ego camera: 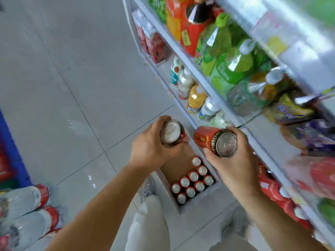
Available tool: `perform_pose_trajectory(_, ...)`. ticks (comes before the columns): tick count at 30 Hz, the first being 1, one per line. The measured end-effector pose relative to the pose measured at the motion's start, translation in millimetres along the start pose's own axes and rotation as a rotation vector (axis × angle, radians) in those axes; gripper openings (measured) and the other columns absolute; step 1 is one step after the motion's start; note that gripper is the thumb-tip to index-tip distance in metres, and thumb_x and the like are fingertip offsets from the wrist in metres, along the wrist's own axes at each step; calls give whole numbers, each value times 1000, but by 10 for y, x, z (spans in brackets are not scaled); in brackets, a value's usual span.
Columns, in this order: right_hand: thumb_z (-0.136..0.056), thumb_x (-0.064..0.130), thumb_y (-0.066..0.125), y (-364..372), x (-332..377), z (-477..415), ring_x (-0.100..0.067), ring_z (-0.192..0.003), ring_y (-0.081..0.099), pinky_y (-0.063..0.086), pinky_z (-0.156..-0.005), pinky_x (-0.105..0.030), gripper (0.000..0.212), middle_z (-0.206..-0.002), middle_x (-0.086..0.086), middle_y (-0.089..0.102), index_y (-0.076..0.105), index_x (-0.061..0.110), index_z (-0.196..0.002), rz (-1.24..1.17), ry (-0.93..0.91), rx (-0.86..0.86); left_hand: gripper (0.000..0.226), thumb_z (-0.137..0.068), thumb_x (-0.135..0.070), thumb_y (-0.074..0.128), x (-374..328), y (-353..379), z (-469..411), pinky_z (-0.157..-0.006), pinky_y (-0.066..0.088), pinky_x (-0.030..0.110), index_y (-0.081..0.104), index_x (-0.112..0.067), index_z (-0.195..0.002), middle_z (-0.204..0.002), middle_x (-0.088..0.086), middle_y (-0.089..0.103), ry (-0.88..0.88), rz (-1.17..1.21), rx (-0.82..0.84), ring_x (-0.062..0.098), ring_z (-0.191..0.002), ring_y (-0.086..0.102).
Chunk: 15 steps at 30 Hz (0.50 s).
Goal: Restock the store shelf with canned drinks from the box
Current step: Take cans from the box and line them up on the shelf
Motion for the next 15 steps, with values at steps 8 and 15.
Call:
perform_pose_trajectory(8, -61, 36, 84, -2009, 1412, 1011, -12, -94, 61, 46, -80, -30, 66, -96, 30, 57, 42, 50, -109, -155, -175, -253, 70, -60, -49, 84, -2147, -1270, 756, -71, 45, 11, 42, -40, -115, -99, -23, 62, 366, 169, -96, 0, -93, 59)
perform_pose_trajectory(15, -44, 55, 78, -3400, 1665, 1725, -22, -96, 67, 54, -80, -51, 79, -102, 12, 65, 41, 42, -113, -304, -278, -673, 63, -55, -64, 71, -3695, -1511, 1285, -81, 53, 36, 51, -43, -111, -100, -20, 67, 758, 321, 25, 4, -93, 65)
Point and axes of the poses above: each hand's wrist, its own z-axis away from the middle knuckle, its own y-axis out of the palm, x = y × z, the point moved 3 cm from there along -z, towards the middle knuckle
